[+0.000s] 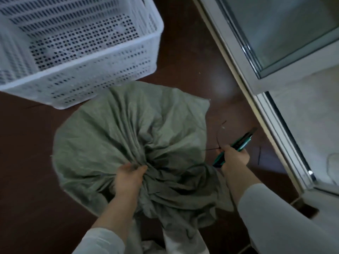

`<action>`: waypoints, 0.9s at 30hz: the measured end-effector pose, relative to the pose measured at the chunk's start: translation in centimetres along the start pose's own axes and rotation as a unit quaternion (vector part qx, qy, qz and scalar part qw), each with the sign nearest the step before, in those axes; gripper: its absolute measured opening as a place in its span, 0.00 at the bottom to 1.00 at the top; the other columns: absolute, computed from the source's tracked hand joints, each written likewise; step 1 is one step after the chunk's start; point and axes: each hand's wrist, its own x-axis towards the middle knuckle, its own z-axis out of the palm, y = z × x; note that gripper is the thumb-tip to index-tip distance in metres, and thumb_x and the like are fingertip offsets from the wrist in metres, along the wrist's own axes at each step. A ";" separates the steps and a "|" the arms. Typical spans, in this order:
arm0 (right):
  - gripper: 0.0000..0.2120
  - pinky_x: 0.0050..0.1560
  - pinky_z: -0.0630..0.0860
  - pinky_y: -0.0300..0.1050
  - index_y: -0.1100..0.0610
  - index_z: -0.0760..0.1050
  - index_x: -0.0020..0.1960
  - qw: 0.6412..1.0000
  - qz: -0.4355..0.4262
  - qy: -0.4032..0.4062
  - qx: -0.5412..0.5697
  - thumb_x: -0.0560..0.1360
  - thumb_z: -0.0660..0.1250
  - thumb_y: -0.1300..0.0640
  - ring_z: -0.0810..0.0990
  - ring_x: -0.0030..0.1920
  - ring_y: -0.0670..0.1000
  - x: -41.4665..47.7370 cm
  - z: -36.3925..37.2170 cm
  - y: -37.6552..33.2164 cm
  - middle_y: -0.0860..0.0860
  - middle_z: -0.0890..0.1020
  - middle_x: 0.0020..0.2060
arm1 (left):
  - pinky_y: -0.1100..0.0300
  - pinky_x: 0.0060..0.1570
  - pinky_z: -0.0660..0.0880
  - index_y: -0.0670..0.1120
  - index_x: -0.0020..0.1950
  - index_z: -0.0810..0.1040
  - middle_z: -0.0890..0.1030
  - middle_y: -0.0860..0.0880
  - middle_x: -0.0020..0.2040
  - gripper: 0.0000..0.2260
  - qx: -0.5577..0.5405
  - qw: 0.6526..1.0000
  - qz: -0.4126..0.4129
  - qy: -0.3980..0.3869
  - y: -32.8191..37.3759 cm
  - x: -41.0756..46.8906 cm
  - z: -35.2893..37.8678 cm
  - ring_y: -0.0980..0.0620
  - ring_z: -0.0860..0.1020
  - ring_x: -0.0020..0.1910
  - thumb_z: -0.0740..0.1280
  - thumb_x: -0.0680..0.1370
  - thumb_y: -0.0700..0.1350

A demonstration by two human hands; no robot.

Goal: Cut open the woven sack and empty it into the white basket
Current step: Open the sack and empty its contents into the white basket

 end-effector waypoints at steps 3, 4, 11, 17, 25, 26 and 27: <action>0.16 0.48 0.75 0.44 0.63 0.73 0.61 1.000 0.020 0.022 0.006 0.73 0.66 0.68 0.77 0.40 0.53 5.0 -1.2 -0.9 0.56 0.77 0.47 | 0.45 0.66 0.68 0.37 0.68 0.66 0.72 0.37 0.66 0.44 0.143 0.983 -0.083 0.083 -1.7 1.3 3.3 0.36 0.68 0.67 0.77 0.61 0.58; 0.16 0.47 0.75 0.44 0.63 0.73 0.60 0.999 0.026 0.025 0.000 0.73 0.66 0.68 0.77 0.41 0.53 6.4 -1.5 -1.0 0.57 0.78 0.48 | 0.45 0.67 0.67 0.36 0.71 0.61 0.68 0.36 0.69 0.48 0.164 0.975 -0.113 0.103 -2.2 1.4 4.3 0.36 0.65 0.69 0.77 0.62 0.58; 0.13 0.47 0.72 0.43 0.61 0.74 0.57 0.998 0.005 0.024 -0.065 0.73 0.68 0.65 0.76 0.40 0.51 11.9 -2.0 -0.6 0.53 0.78 0.42 | 0.45 0.67 0.68 0.40 0.75 0.53 0.66 0.39 0.71 0.56 0.055 0.970 -0.184 0.147 -5.9 3.7 7.9 0.38 0.68 0.68 0.82 0.56 0.53; 0.13 0.39 0.80 0.43 0.59 0.72 0.49 0.984 -0.001 -0.144 -0.109 0.70 0.68 0.72 0.82 0.38 0.51 10.2 -1.5 1.4 0.56 0.82 0.40 | 0.45 0.62 0.73 0.36 0.60 0.74 0.77 0.36 0.59 0.17 0.059 0.978 -0.134 0.147 -6.2 3.0 6.7 0.36 0.76 0.56 0.68 0.73 0.38; 0.16 0.57 0.78 0.46 0.56 0.72 0.46 0.850 -0.102 -0.413 -0.309 0.65 0.77 0.64 0.81 0.50 0.51 -0.3 1.2 4.7 0.54 0.83 0.49 | 0.51 0.54 0.71 0.38 0.58 0.74 0.75 0.43 0.46 0.14 -0.095 0.984 -0.089 0.121 -2.5 -0.6 2.7 0.43 0.73 0.43 0.58 0.75 0.29; 0.17 0.59 0.76 0.48 0.54 0.72 0.46 0.837 -0.106 -0.433 -0.318 0.64 0.78 0.62 0.80 0.52 0.50 -1.6 1.6 5.1 0.54 0.83 0.51 | 0.51 0.51 0.71 0.37 0.56 0.74 0.75 0.43 0.43 0.14 -0.106 0.984 -0.086 0.117 -2.1 -1.0 2.2 0.44 0.73 0.39 0.56 0.75 0.28; 0.18 0.60 0.75 0.48 0.53 0.72 0.47 0.825 -0.109 -0.447 -0.327 0.64 0.78 0.61 0.79 0.53 0.50 -2.9 1.9 5.3 0.53 0.82 0.52 | 0.51 0.50 0.70 0.37 0.54 0.74 0.74 0.44 0.39 0.14 -0.113 0.984 -0.084 0.112 -1.7 -1.3 1.8 0.44 0.72 0.36 0.56 0.74 0.27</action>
